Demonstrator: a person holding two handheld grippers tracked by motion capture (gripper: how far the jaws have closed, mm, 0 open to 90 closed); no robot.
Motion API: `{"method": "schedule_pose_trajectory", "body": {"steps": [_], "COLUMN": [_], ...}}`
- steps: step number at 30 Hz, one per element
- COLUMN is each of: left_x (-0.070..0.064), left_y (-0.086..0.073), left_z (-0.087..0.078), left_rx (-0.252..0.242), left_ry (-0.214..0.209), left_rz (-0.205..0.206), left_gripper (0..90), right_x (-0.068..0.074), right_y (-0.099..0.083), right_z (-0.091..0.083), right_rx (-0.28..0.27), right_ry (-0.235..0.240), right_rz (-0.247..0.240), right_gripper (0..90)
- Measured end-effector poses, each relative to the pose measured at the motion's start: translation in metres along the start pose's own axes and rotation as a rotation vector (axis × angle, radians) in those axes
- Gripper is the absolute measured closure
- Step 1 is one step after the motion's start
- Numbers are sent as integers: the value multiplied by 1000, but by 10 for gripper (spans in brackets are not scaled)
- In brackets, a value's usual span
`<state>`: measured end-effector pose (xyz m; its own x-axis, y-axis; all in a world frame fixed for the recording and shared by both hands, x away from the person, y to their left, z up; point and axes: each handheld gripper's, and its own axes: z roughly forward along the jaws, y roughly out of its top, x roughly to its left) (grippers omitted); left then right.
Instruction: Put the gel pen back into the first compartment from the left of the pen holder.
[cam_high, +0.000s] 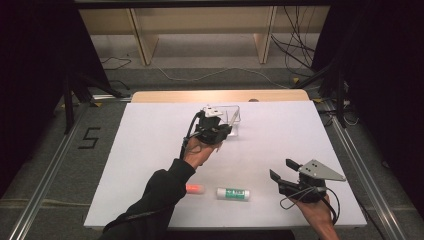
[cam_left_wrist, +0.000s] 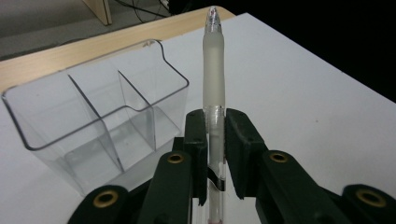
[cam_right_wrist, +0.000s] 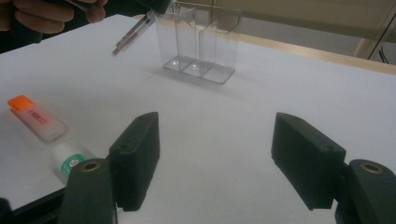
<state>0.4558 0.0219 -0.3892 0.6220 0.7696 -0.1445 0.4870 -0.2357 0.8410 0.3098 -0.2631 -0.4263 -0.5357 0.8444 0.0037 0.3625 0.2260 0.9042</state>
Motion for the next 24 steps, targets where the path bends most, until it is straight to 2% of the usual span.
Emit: {"method": "schedule_pose_trajectory", "body": {"steps": [4, 13, 22, 24], "left_x": [6, 19, 39, 45], "left_y": [3, 10, 18, 19], "left_z": [-6, -14, -14, -14], "left_rx": [-51, -132, -223, -231], "left_ry": [7, 28, 66, 78], "left_rz": [-22, -30, -68, -68], "left_gripper": [787, 787, 786, 786], "right_x": [0, 0, 0, 0], "right_y": [0, 0, 0, 0], "right_z": [0, 0, 0, 1], "right_rx": [1, 0, -1, -1], "right_ry": [-2, 3, 5, 5], "right_rz": [3, 3, -1, 1], "right_gripper": [333, 331, 330, 330]}}
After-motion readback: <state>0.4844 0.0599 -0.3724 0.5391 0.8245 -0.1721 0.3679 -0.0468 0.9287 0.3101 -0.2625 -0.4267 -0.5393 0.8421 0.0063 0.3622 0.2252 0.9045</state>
